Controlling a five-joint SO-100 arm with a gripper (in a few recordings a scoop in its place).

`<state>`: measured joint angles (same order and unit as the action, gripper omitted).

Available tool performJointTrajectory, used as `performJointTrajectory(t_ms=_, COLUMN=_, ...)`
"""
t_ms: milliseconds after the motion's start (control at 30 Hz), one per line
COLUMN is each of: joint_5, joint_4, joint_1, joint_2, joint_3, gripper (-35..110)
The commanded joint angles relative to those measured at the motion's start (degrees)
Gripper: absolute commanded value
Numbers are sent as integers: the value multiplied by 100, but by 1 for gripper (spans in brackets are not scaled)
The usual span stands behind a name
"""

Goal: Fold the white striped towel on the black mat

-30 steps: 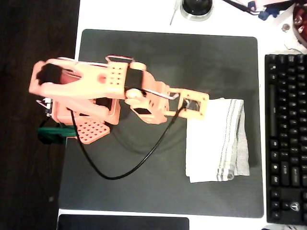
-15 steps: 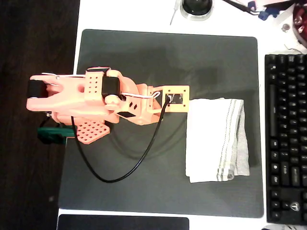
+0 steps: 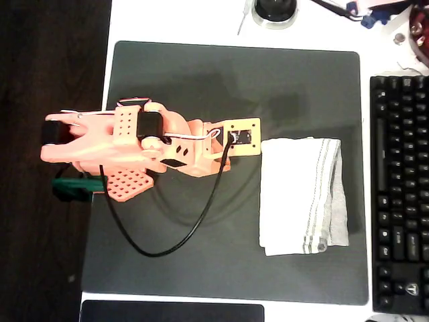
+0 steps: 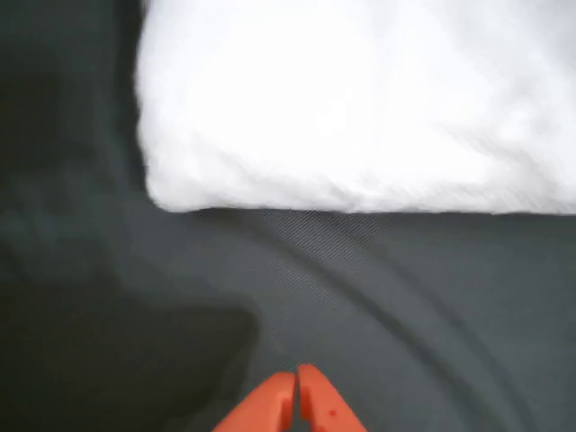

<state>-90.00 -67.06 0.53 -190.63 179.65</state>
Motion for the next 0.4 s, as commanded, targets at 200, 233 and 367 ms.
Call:
performJointTrajectory(t_ms=200, joint_5=70, joint_4=-809, joint_1=26, joint_2=-185, joint_3=123, gripper=0)
performJointTrajectory(t_ms=233, joint_5=70, joint_4=-879, joint_1=18, joint_2=-185, joint_3=123, gripper=0)
performJointTrajectory(t_ms=367, joint_5=149, joint_4=-1081, joint_1=0, joint_2=-185, joint_3=123, gripper=0)
